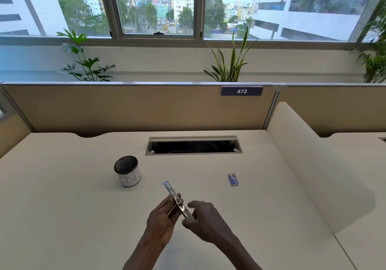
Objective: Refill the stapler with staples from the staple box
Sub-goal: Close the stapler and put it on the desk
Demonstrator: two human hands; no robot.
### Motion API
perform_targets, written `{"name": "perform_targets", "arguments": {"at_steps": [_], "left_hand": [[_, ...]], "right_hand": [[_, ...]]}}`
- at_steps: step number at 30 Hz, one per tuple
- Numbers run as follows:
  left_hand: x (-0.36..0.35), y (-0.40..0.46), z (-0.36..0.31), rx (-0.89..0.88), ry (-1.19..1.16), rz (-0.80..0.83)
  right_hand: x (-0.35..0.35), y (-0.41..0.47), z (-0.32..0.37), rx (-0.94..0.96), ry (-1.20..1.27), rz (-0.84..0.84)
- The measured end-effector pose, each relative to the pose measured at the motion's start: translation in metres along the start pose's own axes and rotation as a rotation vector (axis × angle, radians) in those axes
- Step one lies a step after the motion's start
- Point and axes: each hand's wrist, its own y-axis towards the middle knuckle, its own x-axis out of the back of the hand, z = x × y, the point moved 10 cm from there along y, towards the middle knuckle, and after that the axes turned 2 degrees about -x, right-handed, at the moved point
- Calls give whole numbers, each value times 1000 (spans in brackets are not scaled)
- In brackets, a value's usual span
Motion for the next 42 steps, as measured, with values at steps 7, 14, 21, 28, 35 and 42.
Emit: {"name": "perform_targets", "arguments": {"at_steps": [7,14,21,28,35,42], "left_hand": [[7,-5,5,-1,47,-31],[-17,-24,22,68,91,81],[-24,-33,25,82,61,107],[-36,-37,27,92,45,189],[-39,-34,24,61,152,230],[-37,-29,20,1,301,199]], "right_hand": [[36,-5,19,91,-5,-220],[56,16,21,157,342,-241],[3,32,-6,-133,902,88],[-16,35,-11,-242,1262,167],[-12,32,-3,-278,1420,179],[-16,34,-6,-325,1532,219]]}}
